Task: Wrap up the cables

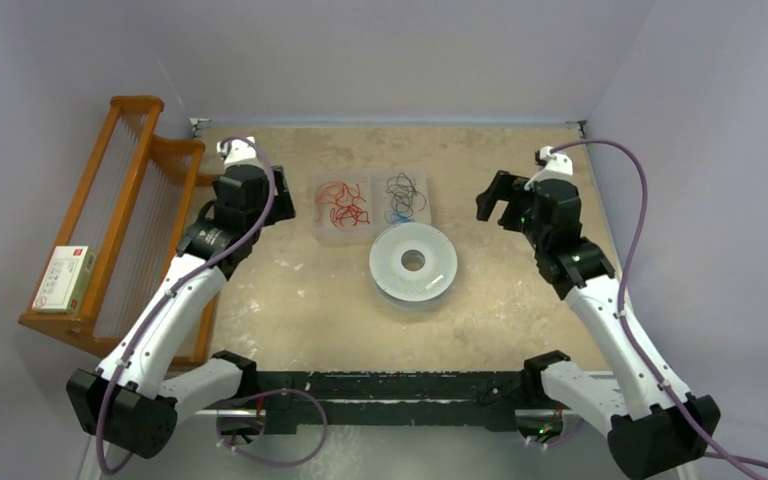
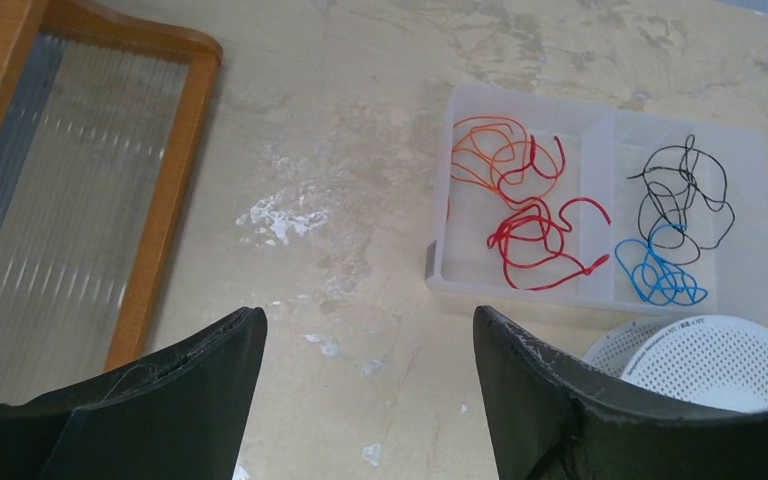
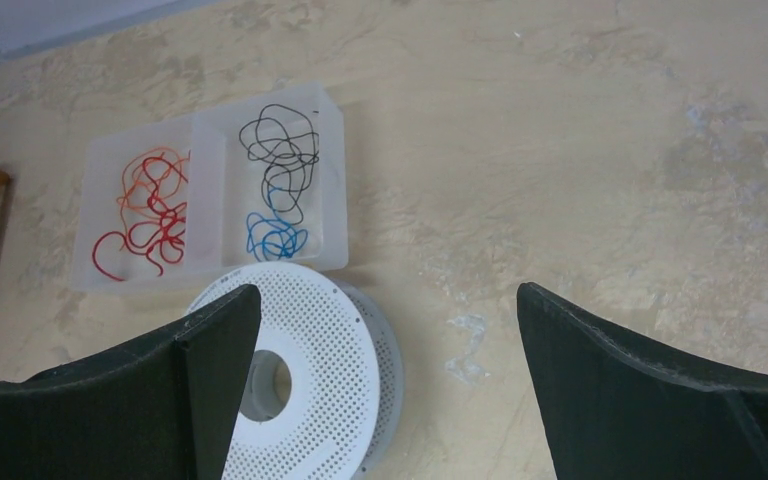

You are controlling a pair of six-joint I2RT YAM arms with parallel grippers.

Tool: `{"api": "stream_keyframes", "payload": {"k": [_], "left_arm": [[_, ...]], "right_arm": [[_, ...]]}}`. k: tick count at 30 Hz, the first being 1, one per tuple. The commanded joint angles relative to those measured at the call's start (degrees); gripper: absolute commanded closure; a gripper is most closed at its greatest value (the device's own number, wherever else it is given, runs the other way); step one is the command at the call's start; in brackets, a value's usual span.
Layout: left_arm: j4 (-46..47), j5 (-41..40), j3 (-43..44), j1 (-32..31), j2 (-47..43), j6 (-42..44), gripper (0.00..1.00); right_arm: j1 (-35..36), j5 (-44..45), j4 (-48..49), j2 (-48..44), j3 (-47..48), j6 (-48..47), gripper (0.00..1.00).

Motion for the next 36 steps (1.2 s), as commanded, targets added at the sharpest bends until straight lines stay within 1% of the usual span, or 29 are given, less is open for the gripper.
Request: {"api": "stream_keyframes", "payload": {"k": [1, 2, 4, 6, 10, 12, 15, 17, 19, 21, 23, 28, 31, 33, 34, 36], "left_arm": [[6.69, 6.69, -3.6, 3.26, -3.54, -0.78, 0.24], [7.24, 7.27, -4.44, 3.28, -4.41, -0.78, 0.24], [8.19, 8.17, -6.18, 3.28, -6.14, -0.9, 0.23], [8.99, 7.62, -7.55, 3.26, -8.42, -1.7, 0.23], [9.68, 8.75, -10.12, 3.29, -13.08, -2.41, 0.22], [10.76, 10.5, -12.22, 3.3, -15.84, -2.67, 0.21], [10.95, 11.37, -14.85, 3.27, -19.43, -2.9, 0.21], [11.0, 11.33, -16.62, 3.3, -21.6, -2.93, 0.21], [11.36, 11.7, -18.05, 3.29, -23.1, -3.15, 0.2], [10.68, 11.87, -17.77, 3.28, -23.28, -2.88, 0.2], [10.61, 11.86, -17.77, 3.26, -23.41, -2.58, 0.2], [10.3, 11.45, -17.77, 3.28, -23.54, -2.29, 0.19], [10.21, 11.46, -17.72, 3.26, -23.65, -2.2, 0.19], [10.1, 11.42, -17.75, 3.27, -23.8, -2.07, 0.18], [10.04, 11.46, -17.75, 3.3, -23.86, -2.1, 0.18], [10.09, 11.54, -17.83, 3.27, -23.94, -2.11, 0.18]], "right_arm": [[-1.33, -6.09, -0.23, -2.53, 1.49, -2.61, 0.01], [-1.35, -5.07, -0.06, -3.37, 0.91, -2.1, 0.01], [-1.32, 0.04, 1.28, -5.45, -0.7, -1.72, 0.01], [-1.32, 1.22, 0.96, -7.23, -1.78, -0.14, 0.01], [-1.32, 1.48, -0.68, -10.41, -2.72, 2.69, 0.01], [-1.32, -0.9, -1.77, -12.39, -4.03, 5.06, 0.01], [-1.34, 0.82, -3.08, -15.32, -5.44, 9.65, 0.01], [-1.32, -1.06, -2.74, -16.12, -6.48, 7.6, 0.01], [-1.32, 1.09, -1.35, -17.33, -8.25, 4.67, 0.01], [-1.32, 0.66, 0.85, -19.61, -10.7, 5.0, 0.01], [-1.32, -0.32, 1.88, -21.19, -11.11, 2.95, 0.01], [-1.39, -0.81, 1.63, -22.96, -11.16, 2.13, 0.01], [-1.33, -4.02, 1.91, -23.94, -11.05, -1.06, 0.01], [-1.32, -5.8, 2.8, -24.29, -11.71, -1.28, 0.05], [-1.28, -3.96, 2.64, -23.74, -12.13, -0.39, 0.02], [-1.25, -0.04, 1.46, -21.59, -11.14, 1.52, 0.01]]}}
